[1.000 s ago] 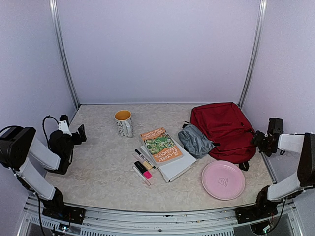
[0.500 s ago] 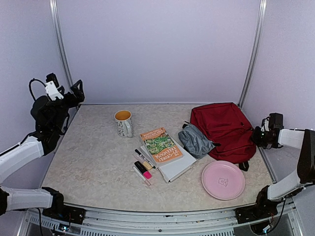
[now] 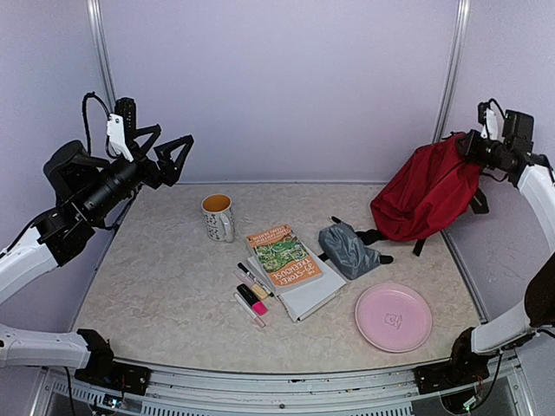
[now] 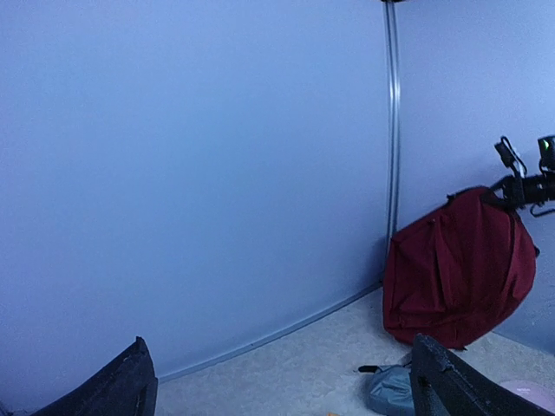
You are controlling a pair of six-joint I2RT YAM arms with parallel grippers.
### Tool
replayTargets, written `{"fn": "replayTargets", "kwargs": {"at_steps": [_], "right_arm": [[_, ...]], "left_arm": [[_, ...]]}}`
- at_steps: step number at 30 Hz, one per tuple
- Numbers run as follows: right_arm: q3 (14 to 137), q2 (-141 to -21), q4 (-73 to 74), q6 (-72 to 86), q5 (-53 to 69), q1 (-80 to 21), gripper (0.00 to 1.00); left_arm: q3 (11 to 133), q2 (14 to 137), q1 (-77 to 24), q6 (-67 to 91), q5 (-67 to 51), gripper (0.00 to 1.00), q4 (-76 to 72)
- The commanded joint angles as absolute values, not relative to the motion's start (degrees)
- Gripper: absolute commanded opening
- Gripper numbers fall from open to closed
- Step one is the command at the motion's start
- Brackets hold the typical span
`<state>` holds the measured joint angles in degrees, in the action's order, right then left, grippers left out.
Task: Pack the student bag
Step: Pick up the student bag from the corner of the board.
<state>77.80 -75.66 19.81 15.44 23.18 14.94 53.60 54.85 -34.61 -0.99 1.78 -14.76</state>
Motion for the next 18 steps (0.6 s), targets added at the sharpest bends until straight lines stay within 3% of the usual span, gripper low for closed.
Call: {"fn": "replayTargets", "kwargs": {"at_steps": [1,10,18], "right_arm": [[90.6,-77.5,17.1,8.0,27.9,7.8,0.00],[113.3,-87.2,27.8,-2.5,48.0,-13.7,0.00],[111.8,-81.6,28.5,-6.6,59.5,-19.6,0.00]], "left_arm": [[56.0,54.8,-36.9,-4.2,-5.1,0.98,-9.2],[59.2,55.1,-39.7,-6.5,-13.2,0.94,1.0],[61.2,55.3,-40.4,-7.6,-16.1,0.92,6.1]]}}
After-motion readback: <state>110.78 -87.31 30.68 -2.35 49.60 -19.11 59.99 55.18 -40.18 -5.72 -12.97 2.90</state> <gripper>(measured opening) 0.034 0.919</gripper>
